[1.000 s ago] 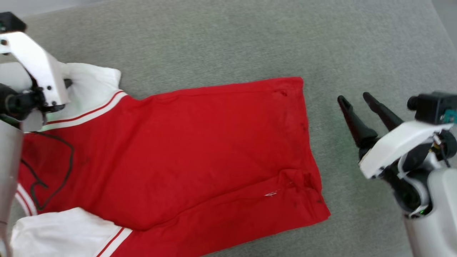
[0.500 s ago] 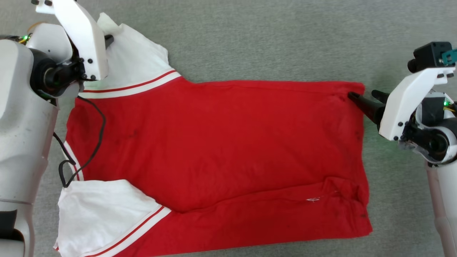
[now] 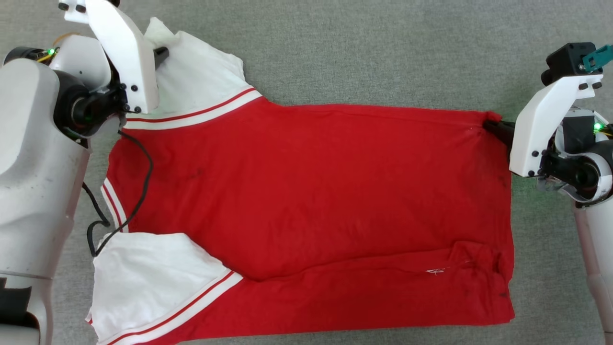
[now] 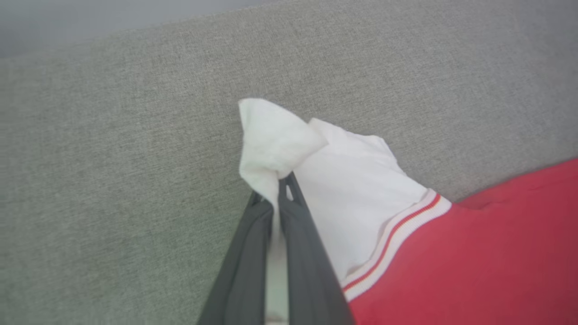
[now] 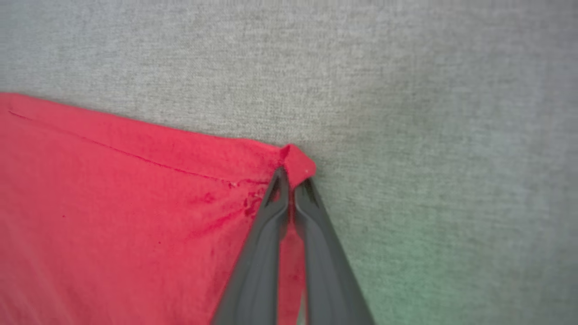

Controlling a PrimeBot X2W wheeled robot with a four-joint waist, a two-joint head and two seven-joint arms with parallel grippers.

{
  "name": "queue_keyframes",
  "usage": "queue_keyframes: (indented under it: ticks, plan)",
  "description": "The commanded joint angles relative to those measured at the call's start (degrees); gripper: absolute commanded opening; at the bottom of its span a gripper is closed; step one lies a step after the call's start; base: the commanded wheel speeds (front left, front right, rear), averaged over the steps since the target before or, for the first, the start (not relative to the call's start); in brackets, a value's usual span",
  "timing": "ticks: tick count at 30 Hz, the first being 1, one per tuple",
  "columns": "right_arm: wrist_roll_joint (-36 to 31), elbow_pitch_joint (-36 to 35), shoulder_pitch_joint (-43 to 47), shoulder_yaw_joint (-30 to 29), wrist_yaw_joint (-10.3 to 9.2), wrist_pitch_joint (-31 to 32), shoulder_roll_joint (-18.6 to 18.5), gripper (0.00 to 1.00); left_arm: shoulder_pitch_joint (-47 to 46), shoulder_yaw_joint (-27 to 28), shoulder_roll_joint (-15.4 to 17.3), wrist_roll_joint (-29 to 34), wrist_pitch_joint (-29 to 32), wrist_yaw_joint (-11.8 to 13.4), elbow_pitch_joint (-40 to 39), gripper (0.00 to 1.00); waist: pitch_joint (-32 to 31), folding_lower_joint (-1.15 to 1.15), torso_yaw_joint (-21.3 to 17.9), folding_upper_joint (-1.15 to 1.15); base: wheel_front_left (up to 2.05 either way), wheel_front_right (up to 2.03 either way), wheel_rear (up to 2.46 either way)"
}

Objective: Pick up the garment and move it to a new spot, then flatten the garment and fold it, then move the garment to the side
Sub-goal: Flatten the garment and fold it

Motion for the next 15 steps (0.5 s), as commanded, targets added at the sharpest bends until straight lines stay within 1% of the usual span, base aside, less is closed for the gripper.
queue_keyframes:
  ticks: [1,5,8,12,15]
  plan:
    - [0.01,0.58,0.87,0.87,0.0,-0.11,0.45,0.0,0.57,0.17,0.06,-0.55,-0.54,-0.21,-0.05,0.0,-0.61,0.0,0.25,0.0,0.0,0.0,0.0]
    - [-0.97,-2.25,0.55,0.12,-0.01,-3.44,-1.49,0.0,2.38,0.81,0.07,-1.07,-3.18,-0.36,-0.31,0.0,-2.93,0.0,0.92,0.0,0.0,0.0,0.0]
    - [-1.31,-3.91,2.03,-1.17,-0.01,-5.56,-1.87,0.0,4.69,1.54,-0.02,-2.17,-5.38,-0.4,-1.09,0.0,-5.02,0.0,1.78,0.0,0.0,0.0,0.0]
    - [-0.98,-5.69,5.27,-3.56,-0.01,-6.24,-2.15,0.0,9.4,2.53,0.76,-2.98,-8.93,-0.39,-3.17,0.0,-8.64,0.0,2.94,0.0,0.0,0.0,0.0]
    - [-1.14,-6.92,8.95,-5.07,-0.01,-6.4,-1.95,0.0,14.06,3.61,1.53,-3.64,-11.7,0.09,-5.65,0.0,-11.1,0.0,3.78,0.0,0.0,0.0,0.0]
